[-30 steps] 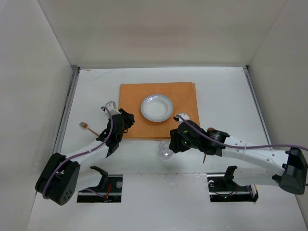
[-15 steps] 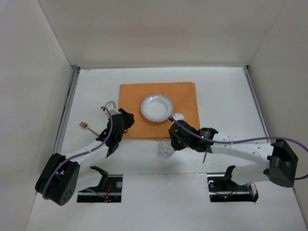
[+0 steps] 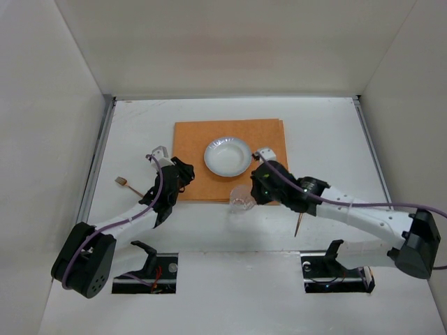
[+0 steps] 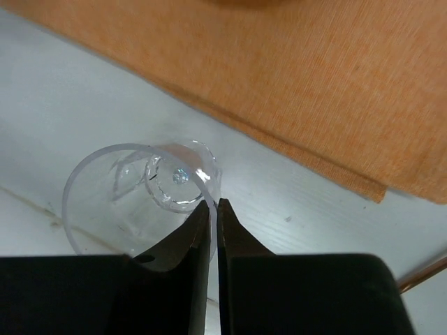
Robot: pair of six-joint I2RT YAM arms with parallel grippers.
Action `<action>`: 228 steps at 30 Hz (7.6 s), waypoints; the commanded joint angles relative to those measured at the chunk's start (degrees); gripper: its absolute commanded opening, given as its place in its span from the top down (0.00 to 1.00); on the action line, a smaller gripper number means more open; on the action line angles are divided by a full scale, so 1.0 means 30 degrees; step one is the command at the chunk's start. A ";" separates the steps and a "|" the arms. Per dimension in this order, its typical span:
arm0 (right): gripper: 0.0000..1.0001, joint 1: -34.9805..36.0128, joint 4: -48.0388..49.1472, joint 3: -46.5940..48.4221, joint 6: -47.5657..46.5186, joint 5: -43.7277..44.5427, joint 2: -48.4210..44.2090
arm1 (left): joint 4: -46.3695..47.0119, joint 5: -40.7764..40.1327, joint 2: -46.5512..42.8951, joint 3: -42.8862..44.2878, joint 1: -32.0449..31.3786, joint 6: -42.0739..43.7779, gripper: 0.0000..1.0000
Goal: Set the dinner table for one person
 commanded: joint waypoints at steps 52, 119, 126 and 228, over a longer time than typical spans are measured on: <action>0.90 -1.2098 0.5792 -0.5538 0.3870 0.4074 -0.5166 | 0.1268 0.0067 0.0353 -0.0195 0.0315 -0.0244 0.67; 0.87 -0.9811 0.8153 0.2301 -0.0985 -0.1433 0.8149 | 0.1268 0.0389 0.0179 -0.0430 0.0871 -0.0566 0.67; 0.71 -1.0163 0.8653 0.2127 -0.0692 -0.1435 0.8416 | 0.1122 0.0155 0.0120 -0.0371 0.0784 -0.0391 0.67; 0.50 -0.6911 1.7060 -0.7834 0.1828 0.1203 -0.2425 | -1.5490 -0.5674 0.6972 1.1906 -0.2379 0.7900 0.97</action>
